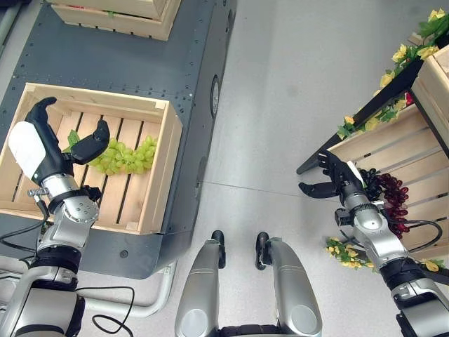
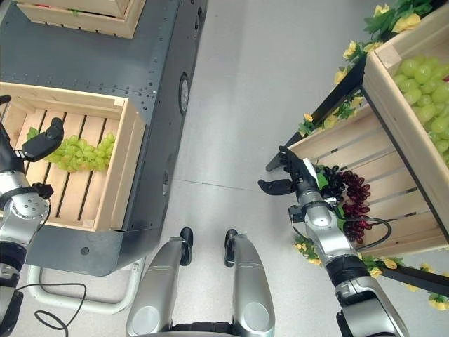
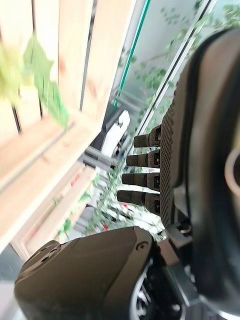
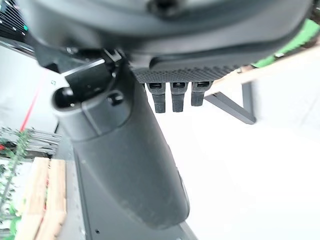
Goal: Pick up the fruits from the basket on one side to the basket on the other side
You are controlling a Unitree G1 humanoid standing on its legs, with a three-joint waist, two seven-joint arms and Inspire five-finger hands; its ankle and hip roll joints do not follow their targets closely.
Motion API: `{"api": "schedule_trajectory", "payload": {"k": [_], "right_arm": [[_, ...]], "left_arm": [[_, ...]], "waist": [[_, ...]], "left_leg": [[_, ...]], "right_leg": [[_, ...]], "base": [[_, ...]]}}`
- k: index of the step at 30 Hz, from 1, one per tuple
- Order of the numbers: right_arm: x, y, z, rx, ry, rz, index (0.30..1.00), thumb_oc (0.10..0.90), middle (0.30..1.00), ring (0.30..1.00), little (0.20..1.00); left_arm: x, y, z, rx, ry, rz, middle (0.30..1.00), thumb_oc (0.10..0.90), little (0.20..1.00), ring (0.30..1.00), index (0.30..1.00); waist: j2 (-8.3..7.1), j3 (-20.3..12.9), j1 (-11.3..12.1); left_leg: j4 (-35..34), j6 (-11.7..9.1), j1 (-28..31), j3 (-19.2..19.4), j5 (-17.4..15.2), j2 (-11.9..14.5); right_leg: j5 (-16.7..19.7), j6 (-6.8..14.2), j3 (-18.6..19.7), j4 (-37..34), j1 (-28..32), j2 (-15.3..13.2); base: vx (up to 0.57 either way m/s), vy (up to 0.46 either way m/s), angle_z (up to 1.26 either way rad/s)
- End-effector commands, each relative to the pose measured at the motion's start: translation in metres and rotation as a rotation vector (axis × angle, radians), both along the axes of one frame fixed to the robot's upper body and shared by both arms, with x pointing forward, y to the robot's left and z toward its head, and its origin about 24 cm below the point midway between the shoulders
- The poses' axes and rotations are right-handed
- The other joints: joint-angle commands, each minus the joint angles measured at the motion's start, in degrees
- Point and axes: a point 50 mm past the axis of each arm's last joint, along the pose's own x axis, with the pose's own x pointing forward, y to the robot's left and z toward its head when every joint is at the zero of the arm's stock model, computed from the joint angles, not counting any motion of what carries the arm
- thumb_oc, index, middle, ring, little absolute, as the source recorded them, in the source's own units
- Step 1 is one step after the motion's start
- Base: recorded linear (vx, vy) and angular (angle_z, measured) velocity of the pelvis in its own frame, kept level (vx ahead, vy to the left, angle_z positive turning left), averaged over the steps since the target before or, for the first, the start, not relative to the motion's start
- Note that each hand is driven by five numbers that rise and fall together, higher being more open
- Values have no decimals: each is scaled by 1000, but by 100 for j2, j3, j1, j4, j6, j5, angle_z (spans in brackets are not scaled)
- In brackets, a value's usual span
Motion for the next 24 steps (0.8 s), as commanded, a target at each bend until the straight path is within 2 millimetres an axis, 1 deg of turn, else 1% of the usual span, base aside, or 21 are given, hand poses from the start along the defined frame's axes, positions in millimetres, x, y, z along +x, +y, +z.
{"api": "schedule_trajectory", "payload": {"k": [1,2,3,6,7,8,9,10,11,13,16,20,24], "right_arm": [[9,-13,54,-5,-199,84,900,800,900,900,900],[8,-11,54,9,-188,120,900,800,900,900,900],[8,-11,53,12,-186,124,900,800,900,900,900],[5,-6,48,42,-160,186,900,800,900,900,900],[2,-2,43,49,-146,219,900,800,900,900,900],[2,-1,43,49,-148,221,900,800,900,900,900],[1,2,42,46,-153,241,900,800,900,900,900],[0,6,41,34,-162,267,900,800,900,900,900],[0,7,42,33,-164,268,900,800,900,900,900],[3,12,45,-10,-184,306,900,800,900,900,900],[6,15,49,-42,-189,327,900,800,900,900,900],[12,17,57,-57,-207,327,900,800,900,900,900],[14,17,59,-62,-208,327,900,800,900,900,900]], "left_arm": [[-4,23,46,96,-61,90,900,800,900,900,900],[-4,27,47,171,11,106,900,800,900,900,900],[-4,27,47,185,28,109,900,800,900,900,900],[-6,34,51,308,134,149,900,800,900,900,900],[-7,38,50,374,184,185,900,800,900,900,900],[-7,38,51,380,185,186,900,800,900,900,900],[-7,39,51,451,236,201,900,800,900,900,900],[-5,38,52,573,315,209,900,800,900,900,900],[-5,38,52,581,319,210,900,800,900,900,900],[-2,38,55,701,391,226,900,800,900,900,900],[4,35,59,761,429,213,900,800,900,900,900],[14,26,62,846,468,178,900,800,900,900,900],[18,20,63,896,459,141,900,800,900,900,900]], "waist": [[274,-136,-92],[279,-104,-111],[280,-101,-112],[293,-95,-137],[299,-95,-153],[300,-95,-154],[307,-95,-164],[310,-95,-166],[311,-95,-166],[320,-95,-181],[331,-95,-186],[333,-95,-177],[314,-95,-165]], "left_leg": [[-28,91,213,383,-313,-196],[-24,89,177,399,-294,-187],[-26,89,171,401,-288,-186],[-45,84,78,428,-238,-167],[-69,86,46,429,-223,-168],[-61,87,21,429,-217,-167],[-66,90,-28,430,-203,-164],[-94,86,-70,434,-183,-161],[-86,87,-93,435,-177,-159],[-102,92,-188,449,-149,-156],[-136,85,-252,466,-125,-146],[-166,75,-371,500,-98,-125],[-165,72,-450,516,-91,-108]], "right_leg": [[124,-264,-159,-319,423,132],[131,-265,-155,-306,380,134],[134,-265,-155,-306,373,134],[166,-251,-155,-300,259,136],[173,-240,-150,-317,222,138],[179,-241,-150,-310,198,138],[186,-237,-147,-307,147,138],[198,-225,-145,-327,103,140],[203,-226,-145,-319,80,139],[227,-214,-141,-315,-36,145],[251,-199,-143,-340,-112,143],[294,-178,-163,-406,-220,143],[337,-154,-178,-454,-286,134]], "base": [[-19,90,-3],[-21,76,-4],[-23,75,-2],[-15,88,0],[-12,86,-2],[-19,88,-3],[-24,70,-3],[-23,69,-3],[-22,61,-1],[-29,71,-1],[-28,60,-1],[-29,54,0],[-10,29,0]]}}
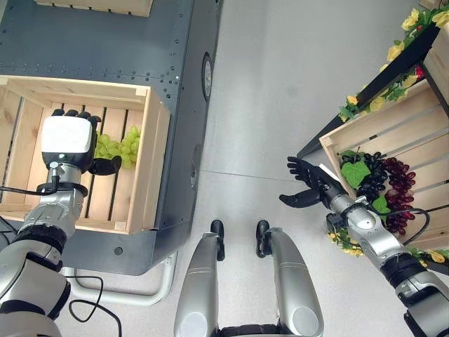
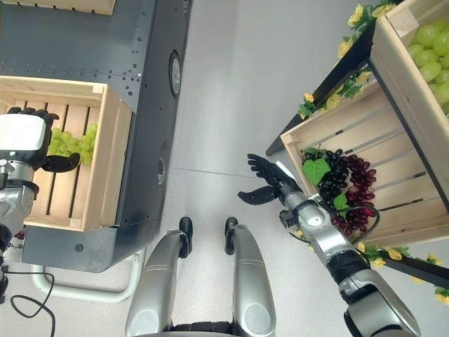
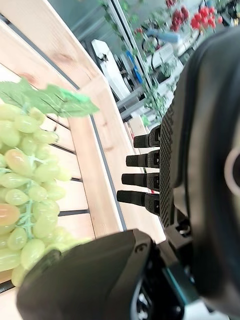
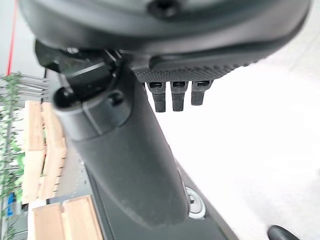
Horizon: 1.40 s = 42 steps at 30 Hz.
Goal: Pick up the fruits from the basket on one side to the basket on the other side
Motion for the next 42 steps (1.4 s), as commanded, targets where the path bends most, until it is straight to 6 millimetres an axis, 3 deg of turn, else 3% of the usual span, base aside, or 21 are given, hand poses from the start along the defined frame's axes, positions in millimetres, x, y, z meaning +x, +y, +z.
{"api": "schedule_trajectory", "payload": {"k": [1,5,24,34,35,37,42], "right_arm": [[7,-14,47,-18,-206,22,900,800,900,900,900],[5,-15,46,-8,-227,12,900,800,900,900,900],[4,-14,50,38,-278,-19,900,800,900,900,900],[6,-11,53,99,-307,-32,900,800,900,900,900],[7,-10,53,110,-306,-33,900,800,900,900,900],[8,-9,54,117,-309,-34,900,800,900,900,900],[6,-7,56,138,-325,-26,900,800,900,900,900]], "left_arm": [[-6,17,48,127,-134,22,900,800,900,900,900],[2,6,51,166,-102,-27,900,800,900,900,900],[21,-6,68,209,13,19,900,800,900,900,900],[22,8,67,174,126,168,900,800,900,900,900],[24,5,66,175,133,158,829,753,829,829,829],[26,1,67,176,127,126,300,400,300,300,300],[28,-2,65,160,151,93,300,400,300,300,300]], "waist": [[274,-97,-41],[245,-97,-31],[95,-97,-13],[-67,-97,-11],[-78,-97,-11],[-83,-97,-3],[-82,-97,4]], "left_leg": [[-249,136,176,395,-114,-199],[-316,152,83,435,-79,-175],[-335,142,-408,416,-13,-122],[-350,140,-587,379,18,-100],[-347,142,-602,378,18,-97],[-377,134,-596,369,31,-99],[-399,139,-509,352,-5,-110]], "right_leg": [[378,-75,-206,-677,434,98],[462,-28,-224,-775,334,87],[607,55,-319,-855,-126,60],[663,82,-391,-878,-301,49],[666,83,-393,-874,-317,51],[677,83,-399,-911,-305,59],[663,96,-401,-938,-221,59]], "base": [[-5,34,4],[-8,34,4],[1,0,2],[-10,-17,6],[0,0,0],[0,0,0],[-16,-6,2]]}}
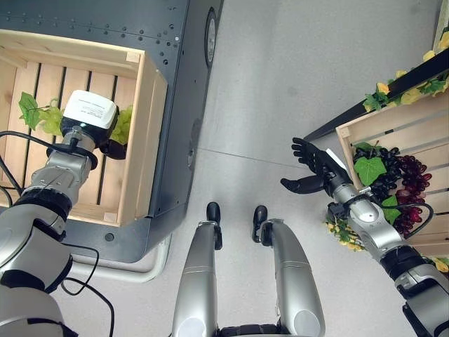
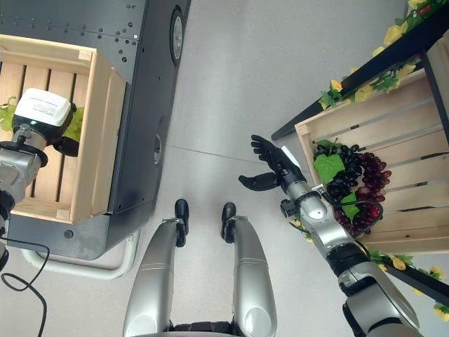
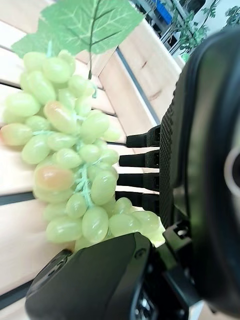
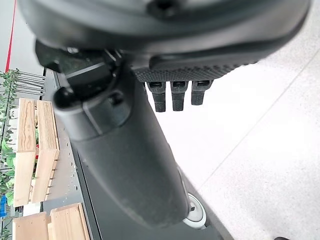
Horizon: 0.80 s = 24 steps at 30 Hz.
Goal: Pick up the fruits from the basket on one side to the basket on the other side
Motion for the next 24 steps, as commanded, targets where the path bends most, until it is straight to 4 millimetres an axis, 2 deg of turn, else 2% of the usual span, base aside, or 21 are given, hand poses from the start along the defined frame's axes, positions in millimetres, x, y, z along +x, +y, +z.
{"api": "schedule_trajectory", "payload": {"k": [1,7,13,19,21,24], "right_arm": [[2,-3,44,78,-221,12,900,800,900,900,900],[0,-3,45,89,-236,21,900,800,900,900,900],[0,0,41,60,-216,37,900,800,900,900,900],[-1,3,38,79,-195,44,900,800,900,900,900],[-4,2,33,88,-175,46,900,800,900,900,900],[-10,1,20,110,-142,41,900,800,900,900,900]], "left_arm": [[-10,27,29,-19,-100,126,300,400,300,300,300],[-13,29,33,-33,-144,117,300,400,300,300,300],[-20,38,35,-88,-234,115,300,400,300,300,300],[-29,42,42,-118,-347,48,300,400,300,300,300],[-35,46,39,-214,-421,51,300,400,300,300,300],[-41,50,34,-455,-536,40,300,400,300,300,300]], "waist": [[-29,-81,6],[14,-81,-5],[107,-81,10],[133,-112,45],[143,-214,61],[155,-436,96]], "left_leg": [[-507,139,433,460,-96,-190],[-643,131,686,469,-80,-207],[-831,121,1159,423,-74,-250],[-1042,118,1793,322,-91,-310],[-1117,119,1977,289,-106,-330],[-1244,122,2195,226,-98,-367]], "right_leg": [[661,144,-10,-906,459,119],[662,163,26,-1024,695,123],[624,167,65,-1203,1155,106],[574,157,137,-1424,1784,110],[541,143,160,-1500,1976,101],[507,132,143,-1619,2212,60]], "base": [[0,0,0],[0,0,0],[-11,3,0],[-2,-1,1],[19,-5,-1],[49,-30,-2]]}}
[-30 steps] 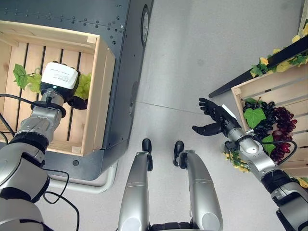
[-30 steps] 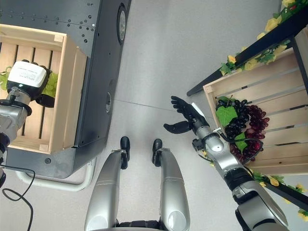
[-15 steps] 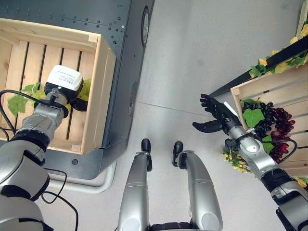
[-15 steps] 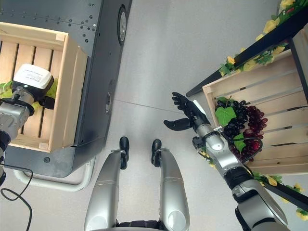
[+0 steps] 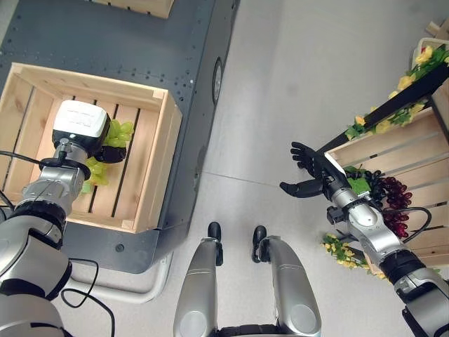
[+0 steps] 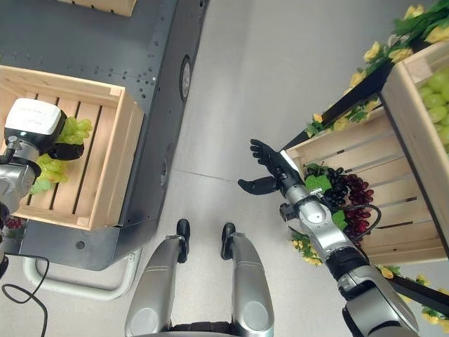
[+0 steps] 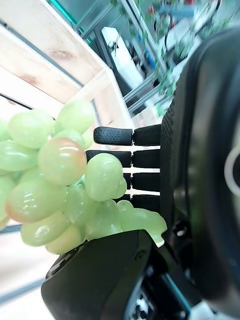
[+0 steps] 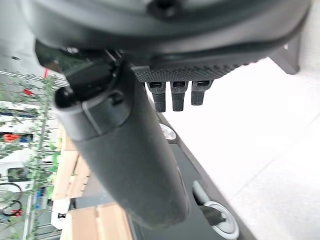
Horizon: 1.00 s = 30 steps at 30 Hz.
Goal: Pick up the fruits from the basket on one side to the basket on the other side
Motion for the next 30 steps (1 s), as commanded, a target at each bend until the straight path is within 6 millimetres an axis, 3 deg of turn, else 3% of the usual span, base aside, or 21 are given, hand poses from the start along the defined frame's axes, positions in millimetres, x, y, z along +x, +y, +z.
{"api": "schedule_trajectory", "payload": {"k": [1,3,7,11,14,23,30], "right_arm": [[-3,0,29,104,-164,34,900,800,900,900,900],[-5,4,21,129,-139,37,900,800,900,900,900],[-11,6,7,179,-85,40,900,800,900,900,900],[-30,6,-18,233,-12,47,900,800,900,900,900],[-36,8,-25,261,6,51,900,800,900,900,900],[-36,22,-29,339,36,79,900,800,900,900,900],[-24,42,-11,372,30,156,900,800,900,900,900]], "left_arm": [[-19,27,47,-192,-327,67,300,400,300,300,300],[-19,23,39,-401,-378,1,300,400,300,300,300],[-16,6,28,-548,-386,-132,300,400,300,300,300],[-20,-14,17,-807,-450,-297,300,400,300,300,300],[-21,-28,12,-941,-481,-385,300,400,300,300,300],[-21,-60,17,-1141,-482,-602,300,400,300,300,300],[-15,-95,36,-1194,-417,-798,300,400,300,300,300]], "waist": [[213,-477,80],[203,-617,95],[216,-847,105],[262,-1288,123],[290,-1518,131],[371,-2148,156],[388,-2469,164]], "left_leg": [[-449,61,523,224,-195,-290],[-597,62,744,167,-195,-307],[-920,53,1113,101,-153,-330],[-1686,72,1762,-47,33,-419],[-2070,65,2108,-107,113,-435],[-2883,42,2764,-158,320,-393],[-3540,4,3104,-230,569,-341]], "right_leg": [[411,9,100,-866,569,41],[396,16,80,-1009,792,16],[404,43,88,-1291,1149,1],[543,142,99,-1992,1786,42],[638,183,95,-2400,2152,95],[907,223,112,-3172,2791,202],[1186,277,151,-3738,3104,262]], "base": [[37,-39,0],[54,-40,-1],[77,-21,0],[114,-11,3],[92,-21,4],[70,-23,-5],[-2,-63,0]]}}
